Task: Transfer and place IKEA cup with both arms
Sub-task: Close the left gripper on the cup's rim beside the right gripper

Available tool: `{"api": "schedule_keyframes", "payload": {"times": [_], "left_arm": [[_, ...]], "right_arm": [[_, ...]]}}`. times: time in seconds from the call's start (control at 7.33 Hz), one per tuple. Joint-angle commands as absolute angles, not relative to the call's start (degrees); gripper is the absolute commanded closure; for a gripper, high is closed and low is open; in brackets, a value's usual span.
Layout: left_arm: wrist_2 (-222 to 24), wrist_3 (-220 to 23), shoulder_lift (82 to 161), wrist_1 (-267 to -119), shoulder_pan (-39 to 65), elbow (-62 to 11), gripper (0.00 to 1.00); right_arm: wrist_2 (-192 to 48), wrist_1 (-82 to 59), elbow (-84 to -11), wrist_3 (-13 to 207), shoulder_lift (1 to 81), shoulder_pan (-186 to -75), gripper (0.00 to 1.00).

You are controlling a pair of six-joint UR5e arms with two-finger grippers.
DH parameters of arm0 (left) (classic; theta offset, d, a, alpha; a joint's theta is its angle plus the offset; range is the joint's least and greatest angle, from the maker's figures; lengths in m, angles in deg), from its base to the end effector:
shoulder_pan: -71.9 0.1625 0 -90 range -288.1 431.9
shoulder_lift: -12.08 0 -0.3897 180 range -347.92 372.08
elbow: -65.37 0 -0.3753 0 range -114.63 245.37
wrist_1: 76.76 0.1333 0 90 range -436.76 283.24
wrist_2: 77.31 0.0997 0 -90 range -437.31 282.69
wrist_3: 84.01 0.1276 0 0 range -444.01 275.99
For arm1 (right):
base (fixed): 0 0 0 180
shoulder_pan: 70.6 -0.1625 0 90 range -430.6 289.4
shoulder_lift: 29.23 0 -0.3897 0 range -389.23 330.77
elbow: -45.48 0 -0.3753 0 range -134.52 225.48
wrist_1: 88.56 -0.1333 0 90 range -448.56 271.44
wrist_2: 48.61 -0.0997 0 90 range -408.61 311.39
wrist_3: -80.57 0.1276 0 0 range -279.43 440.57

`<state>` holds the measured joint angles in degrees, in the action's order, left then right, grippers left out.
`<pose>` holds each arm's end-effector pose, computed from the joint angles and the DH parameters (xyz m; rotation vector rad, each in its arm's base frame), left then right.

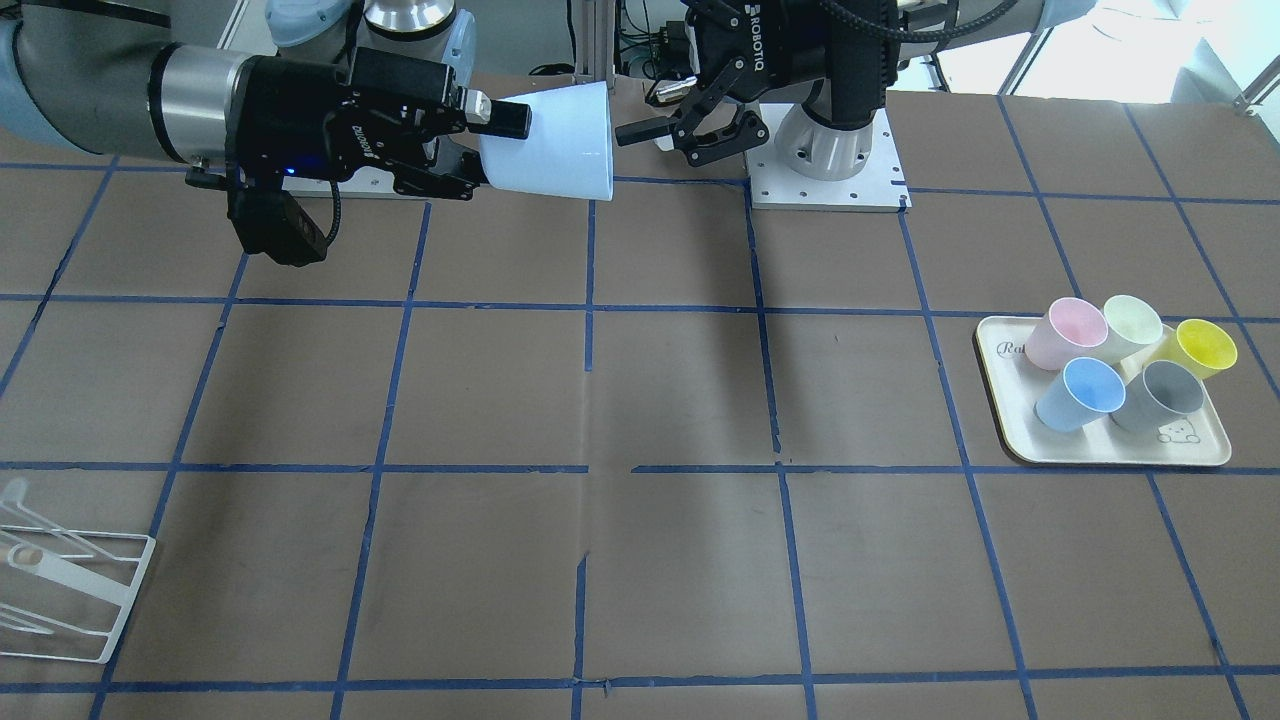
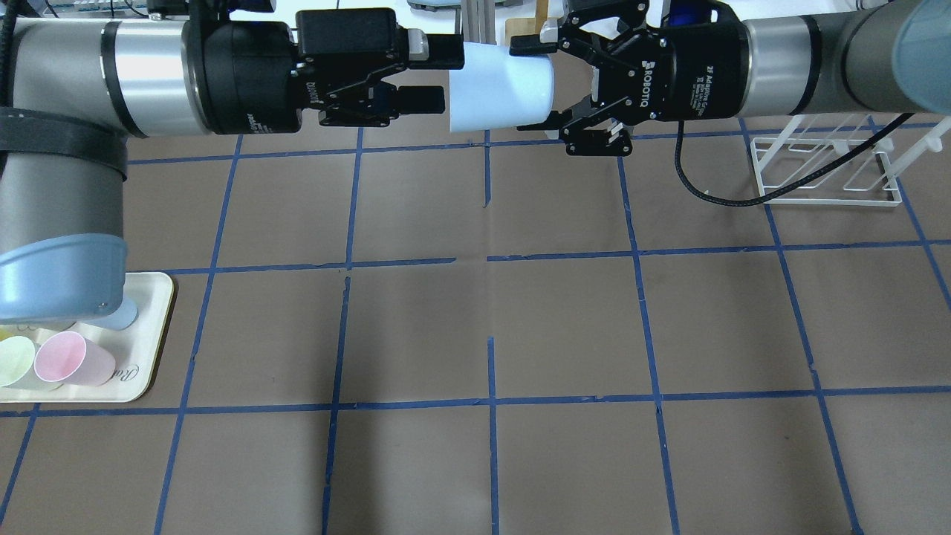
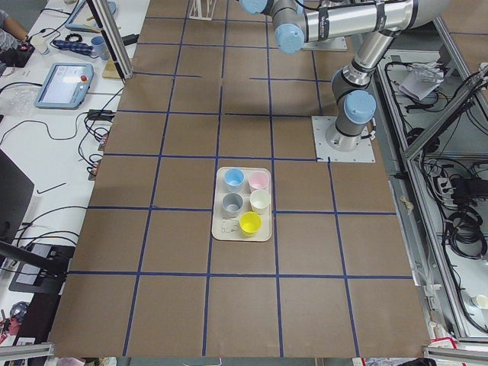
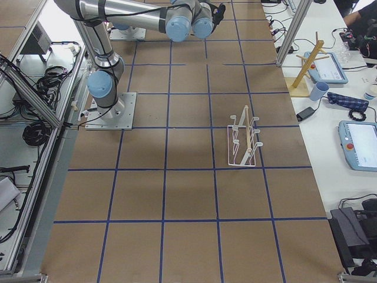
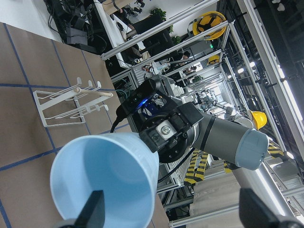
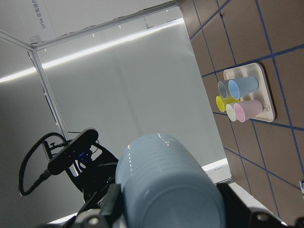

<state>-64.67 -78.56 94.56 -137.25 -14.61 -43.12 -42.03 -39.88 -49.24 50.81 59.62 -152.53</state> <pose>-0.2317 -0.4358 0.4827 -0.2633 -1.7781 0.4012 0.1960 -0.4703 0.4307 0.2990 1.6249 0.1913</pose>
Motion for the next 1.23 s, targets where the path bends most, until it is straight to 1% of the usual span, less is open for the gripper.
{"api": "schedule_keyframes", "payload": {"times": [0.0,0.14,0.41,0.55,0.68,0.82,1.09], "left_arm": [[-64.6,-78.7,95.0,-136.6,-15.8,-42.8,0.00],[-64.4,-78.8,95.1,-136.5,-16.2,-42.2,0.00],[-64.1,-78.8,95.4,-136.5,-16.2,-41.0,0.11],[-64.1,-78.8,95.4,-136.4,-16.3,-40.9,0.30],[-64.1,-78.8,95.4,-136.4,-16.3,-40.9,0.44],[-64.1,-78.8,95.5,-136.1,-16.3,-40.9,0.52],[-64.0,-78.8,96.1,-134.1,-16.3,-40.9,0.64]], "right_arm": [[-42.9,-39.9,-49.2,51.3,59.8,-153.0,0.73],[-42.9,-39.9,-49.2,51.4,59.8,-153.0,0.73],[-43.0,-39.9,-49.2,51.5,59.8,-153.1,0.73],[-43.0,-39.9,-49.2,51.8,59.8,-153.1,0.72],[-43.0,-39.9,-49.2,51.8,59.8,-153.1,0.72],[-43.0,-39.9,-49.2,51.8,59.8,-153.1,0.72],[-43.0,-39.9,-49.1,52.6,59.8,-153.0,0.70]]}}
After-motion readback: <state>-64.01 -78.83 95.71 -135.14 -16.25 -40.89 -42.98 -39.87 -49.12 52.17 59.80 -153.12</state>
